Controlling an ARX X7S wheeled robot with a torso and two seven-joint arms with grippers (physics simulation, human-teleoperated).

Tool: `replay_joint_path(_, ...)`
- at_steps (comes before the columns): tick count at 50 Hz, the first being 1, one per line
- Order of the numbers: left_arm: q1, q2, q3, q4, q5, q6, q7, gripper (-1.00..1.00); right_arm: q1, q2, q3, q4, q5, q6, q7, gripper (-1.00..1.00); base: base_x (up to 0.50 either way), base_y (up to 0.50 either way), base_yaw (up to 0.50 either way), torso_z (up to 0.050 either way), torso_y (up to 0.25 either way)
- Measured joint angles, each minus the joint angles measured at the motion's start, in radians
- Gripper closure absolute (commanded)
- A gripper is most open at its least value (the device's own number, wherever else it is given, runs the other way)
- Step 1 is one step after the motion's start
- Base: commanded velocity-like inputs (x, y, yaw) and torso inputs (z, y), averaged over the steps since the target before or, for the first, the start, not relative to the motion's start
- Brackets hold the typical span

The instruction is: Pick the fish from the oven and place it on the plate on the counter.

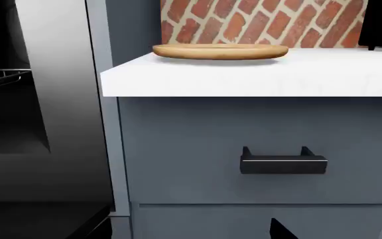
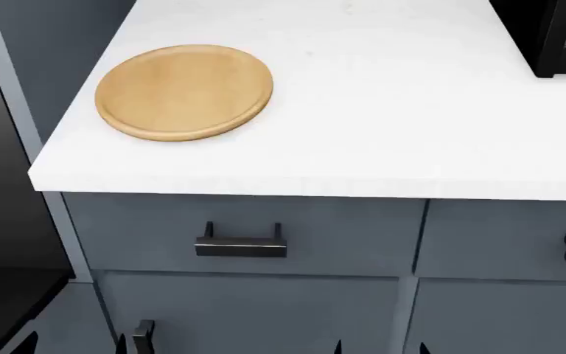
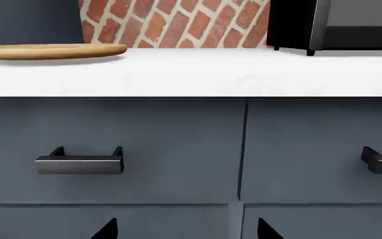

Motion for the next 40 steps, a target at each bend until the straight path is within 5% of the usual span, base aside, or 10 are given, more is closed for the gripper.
replay_joint_path(16,0.022,-0.033,0.033,0.071,-0.032,0.021,-0.047,-1.0,-0.014,0.031,-0.02,-0.061,0.041,0.038,0.066,-1.0,0.0,0.0,0.0,0.0,0.0)
replay_joint_path(25,-0.068,-0.059,-0.007,0.504,-0.132,-0.326,-0.138,-1.0,-0.023,0.071,-0.003,-0.451,0.088,0.315,0.12,-1.0,0.0,0.0,0.0,0.0,0.0)
replay_joint_path(31,-0.252,-0.267,-0.017,0.749,-0.458,-0.516,-0.454,-1.0,0.16,0.269,-0.026,-0.719,0.388,0.555,0.395,-1.0,0.0,0.0,0.0,0.0,0.0)
replay_joint_path(40,-0.464,-0.59,0.116,0.926,-0.814,-0.516,-0.861,-1.0,0.448,0.524,-0.115,-0.91,0.847,0.686,0.805,-1.0,0.0,0.0,0.0,0.0,0.0)
